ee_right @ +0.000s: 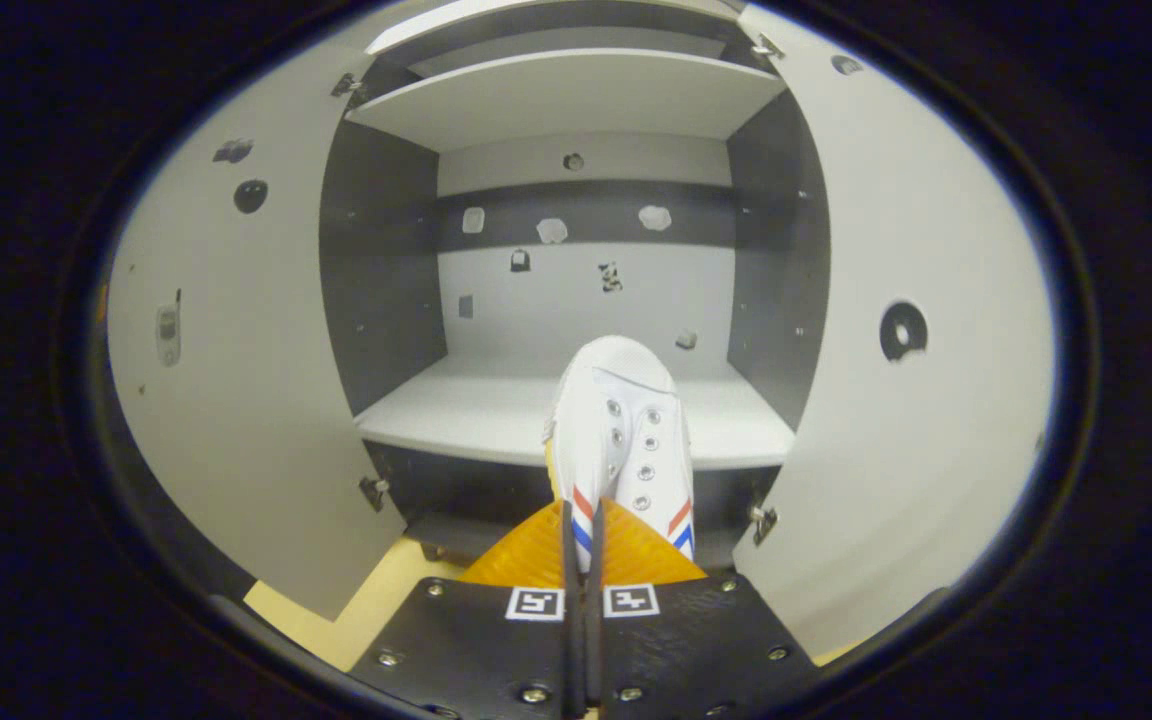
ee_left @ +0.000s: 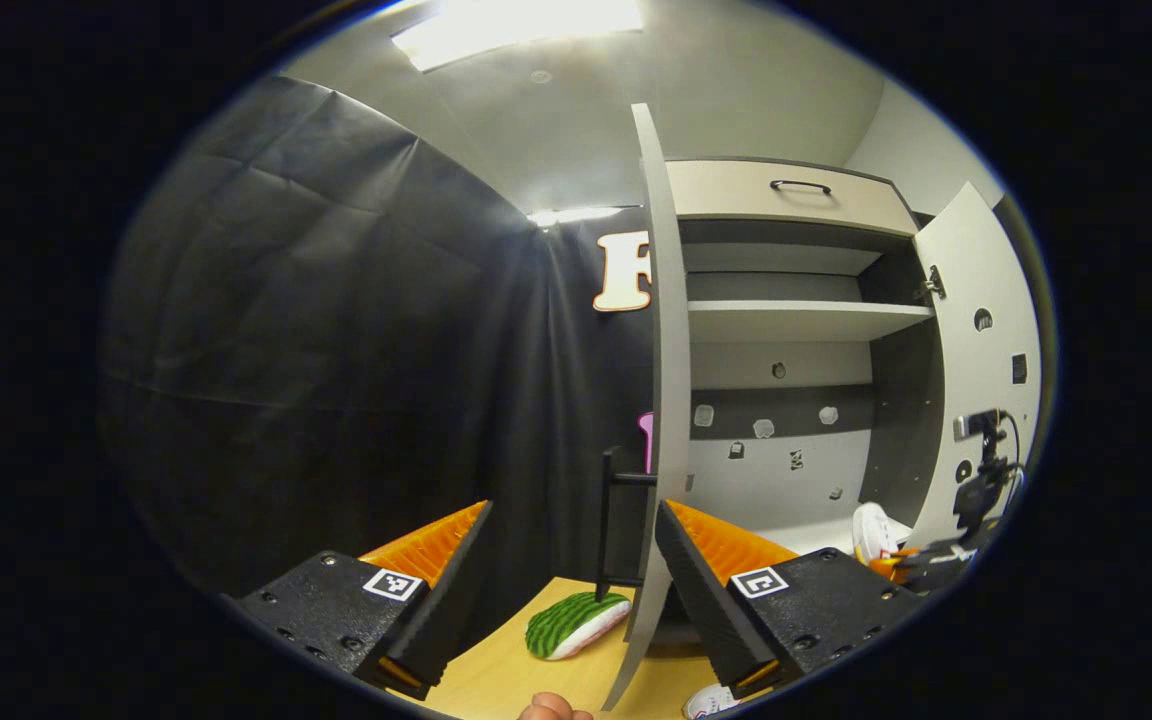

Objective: Grab one shoe with the right hand and put it into the shoe cabinet, grab the other shoe with the left hand and put it into the shoe cabinet; then close the right door with the right hand and the left door with the left hand.

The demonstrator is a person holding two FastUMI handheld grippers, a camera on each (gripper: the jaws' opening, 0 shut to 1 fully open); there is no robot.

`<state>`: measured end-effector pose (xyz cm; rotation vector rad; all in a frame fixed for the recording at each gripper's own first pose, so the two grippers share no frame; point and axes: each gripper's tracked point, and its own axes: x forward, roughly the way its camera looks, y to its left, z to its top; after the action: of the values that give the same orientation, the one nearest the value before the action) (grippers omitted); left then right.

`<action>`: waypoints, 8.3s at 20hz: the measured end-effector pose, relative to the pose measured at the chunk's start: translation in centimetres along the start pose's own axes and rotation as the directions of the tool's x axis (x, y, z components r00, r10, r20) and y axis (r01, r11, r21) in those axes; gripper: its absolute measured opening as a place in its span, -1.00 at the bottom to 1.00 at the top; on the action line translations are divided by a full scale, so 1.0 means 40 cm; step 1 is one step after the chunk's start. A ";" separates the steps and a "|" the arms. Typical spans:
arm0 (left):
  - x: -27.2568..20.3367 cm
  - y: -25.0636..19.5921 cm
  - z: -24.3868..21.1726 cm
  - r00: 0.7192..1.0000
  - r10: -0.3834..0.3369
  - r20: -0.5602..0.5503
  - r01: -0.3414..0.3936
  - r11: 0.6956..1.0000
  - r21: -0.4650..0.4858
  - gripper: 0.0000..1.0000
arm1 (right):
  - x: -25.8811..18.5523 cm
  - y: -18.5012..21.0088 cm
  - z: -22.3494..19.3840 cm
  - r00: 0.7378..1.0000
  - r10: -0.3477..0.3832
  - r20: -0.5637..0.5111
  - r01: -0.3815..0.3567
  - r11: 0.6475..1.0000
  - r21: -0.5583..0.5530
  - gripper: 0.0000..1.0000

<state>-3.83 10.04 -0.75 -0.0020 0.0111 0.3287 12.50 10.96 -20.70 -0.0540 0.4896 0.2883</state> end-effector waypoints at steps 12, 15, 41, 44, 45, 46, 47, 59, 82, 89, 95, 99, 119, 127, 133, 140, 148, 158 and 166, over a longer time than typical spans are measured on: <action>-0.030 0.176 -0.018 0.972 0.235 -0.024 -0.234 0.970 0.059 0.92 | 0.466 -0.083 0.183 0.994 -0.099 -0.052 0.095 0.992 -0.083 -0.99; -0.038 0.195 -0.022 0.961 0.273 -0.035 -0.270 0.960 0.071 0.92 | 0.523 -0.089 0.137 0.989 -0.102 -0.109 0.095 0.993 -0.063 -1.00; -0.139 -0.248 -0.030 0.963 -0.268 -0.039 0.267 0.963 -0.017 0.94 | -0.192 -0.021 0.443 0.954 -0.005 0.301 0.011 1.000 -0.017 -0.69; -0.146 -0.332 -0.075 0.930 -0.361 -0.072 0.360 0.933 -0.016 0.93 | -0.318 -0.059 0.476 0.935 -0.030 0.354 0.033 0.999 -0.001 -0.70; -0.148 -0.359 -0.098 0.918 -0.387 -0.088 0.387 0.922 -0.017 0.93 | -0.354 -0.074 0.480 0.927 -0.041 0.372 0.044 0.999 0.001 -0.70; -0.147 -0.387 -0.123 0.906 -0.410 -0.107 0.411 0.912 -0.021 0.92 | -0.395 -0.091 0.487 0.922 -0.051 0.385 0.053 0.999 0.007 -0.70; -0.147 -0.409 -0.158 0.894 -0.428 -0.132 0.428 0.903 -0.026 0.93 | -0.432 -0.104 0.492 0.915 -0.059 0.399 0.058 0.998 0.014 -0.69; -0.222 -0.490 -0.967 0.531 -0.399 -0.748 0.490 0.864 -0.112 0.94 | -0.688 -0.238 0.502 0.842 -0.184 0.507 0.171 0.983 0.073 -0.69; -0.309 -0.476 -1.252 0.221 -0.364 -0.905 0.260 0.916 -0.305 -0.94 | -0.713 -0.307 0.493 0.819 -0.263 0.510 0.264 0.962 0.072 -0.69; -0.064 -0.490 -0.842 0.462 -0.502 -0.732 0.355 0.860 -0.366 -0.95 | -0.691 -0.301 0.495 0.817 -0.255 0.517 0.251 0.965 0.079 -0.69; 0.066 -0.364 -0.481 0.605 -0.590 -0.534 0.431 0.807 -0.404 -0.96 | -0.689 -0.314 0.506 0.802 -0.260 0.537 0.242 0.964 0.105 -0.69; 0.045 -0.347 -0.484 0.665 -0.586 -0.463 0.441 0.809 -0.390 -0.95 | -0.698 -0.323 0.512 0.796 -0.253 0.550 0.223 0.967 0.122 -0.68; 0.046 -0.362 -0.577 0.605 -0.514 -0.608 0.368 0.858 -0.359 -0.96 | -0.735 -0.377 0.502 0.793 -0.278 0.542 0.246 0.960 0.133 -0.68; 0.056 -0.336 -0.523 0.669 -0.473 -0.574 0.423 0.877 -0.229 -0.30 | -0.736 -0.473 0.459 0.796 -0.329 0.508 0.289 0.944 0.158 -0.69; -0.047 -0.304 -0.322 0.734 -0.510 -0.449 0.472 0.858 -0.204 0.51 | -0.670 -0.564 0.410 0.830 -0.328 0.452 0.290 0.945 0.153 -0.40; -0.229 -0.225 -0.046 0.816 -0.520 -0.252 0.499 0.854 -0.145 0.92 | -0.578 -0.592 0.358 0.893 -0.223 0.391 0.187 0.974 0.130 0.41; -0.391 -0.102 0.094 0.867 -0.462 -0.188 0.451 0.887 -0.100 0.92 | -0.560 -0.550 0.365 0.920 -0.086 0.382 0.062 0.995 0.074 0.31; -0.493 -0.001 0.202 0.901 -0.413 -0.134 0.405 0.911 -0.083 0.92 | -0.509 -0.393 0.373 0.925 0.080 0.372 -0.109 0.992 0.057 0.31; -0.509 0.049 0.206 0.914 -0.384 -0.134 0.374 0.923 -0.091 0.87 | -0.452 -0.306 0.382 0.921 0.131 0.368 -0.150 0.988 0.024 0.31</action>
<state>-23.64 5.34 7.70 -0.0909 0.1476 -0.0623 7.71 -3.65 1.08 0.0860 0.1285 0.4167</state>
